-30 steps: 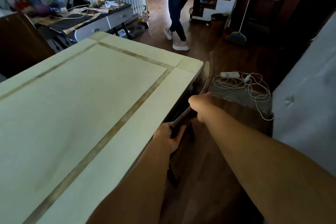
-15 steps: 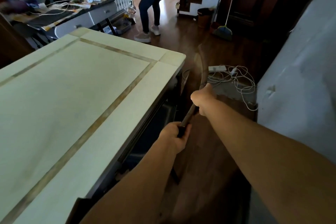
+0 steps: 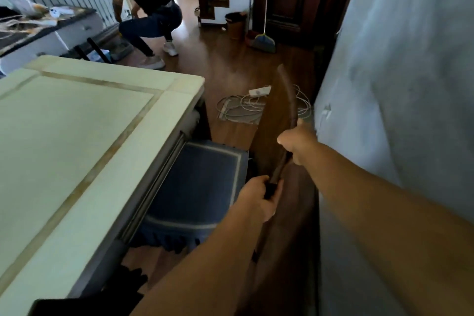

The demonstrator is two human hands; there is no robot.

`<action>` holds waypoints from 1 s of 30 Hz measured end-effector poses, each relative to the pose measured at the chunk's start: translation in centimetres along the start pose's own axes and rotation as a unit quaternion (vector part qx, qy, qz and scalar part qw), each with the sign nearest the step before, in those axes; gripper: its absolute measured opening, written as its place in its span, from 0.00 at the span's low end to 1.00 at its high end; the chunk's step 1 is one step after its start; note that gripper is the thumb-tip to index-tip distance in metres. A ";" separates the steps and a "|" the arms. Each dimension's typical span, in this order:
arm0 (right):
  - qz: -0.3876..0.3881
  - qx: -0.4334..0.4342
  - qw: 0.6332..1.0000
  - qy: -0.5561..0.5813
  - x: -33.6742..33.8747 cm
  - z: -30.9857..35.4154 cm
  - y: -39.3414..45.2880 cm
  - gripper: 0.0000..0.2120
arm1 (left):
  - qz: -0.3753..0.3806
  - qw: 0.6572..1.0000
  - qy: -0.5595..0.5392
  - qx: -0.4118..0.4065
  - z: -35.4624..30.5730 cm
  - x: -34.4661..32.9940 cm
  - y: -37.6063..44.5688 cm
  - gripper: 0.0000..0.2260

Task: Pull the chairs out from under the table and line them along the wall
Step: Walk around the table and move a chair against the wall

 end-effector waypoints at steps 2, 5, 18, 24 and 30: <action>-0.012 -0.004 1.000 -0.008 1.7 -1.3 0.0 0.26 | 0.007 1.000 0.005 0.011 2.2 -0.6 0.1 0.13; -0.026 -0.019 0.999 -0.009 4.2 -3.6 0.2 0.26 | 0.014 0.999 0.018 0.039 5.5 -1.4 0.1 0.11; -0.077 -0.069 0.994 -0.029 12.8 -11.9 -0.8 0.21 | 0.051 0.985 0.136 0.095 16.8 -3.3 -1.3 0.09; -0.091 -0.078 0.993 -0.005 14.2 -13.4 -1.0 0.25 | 0.053 0.988 0.125 0.075 18.5 -3.7 -1.0 0.11; -0.066 -0.079 0.995 0.000 13.8 -12.7 -2.3 0.32 | 0.035 0.979 0.189 0.061 17.6 -2.9 -1.7 0.13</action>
Point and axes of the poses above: each hand's wrist, its own y-axis towards the middle knuckle, its own x-axis out of the back of the hand, z = x × y, the point moved 10 cm from there along y, towards the middle knuckle, and after that the axes turned 13 degrees about -y, right-handed, at the moved point
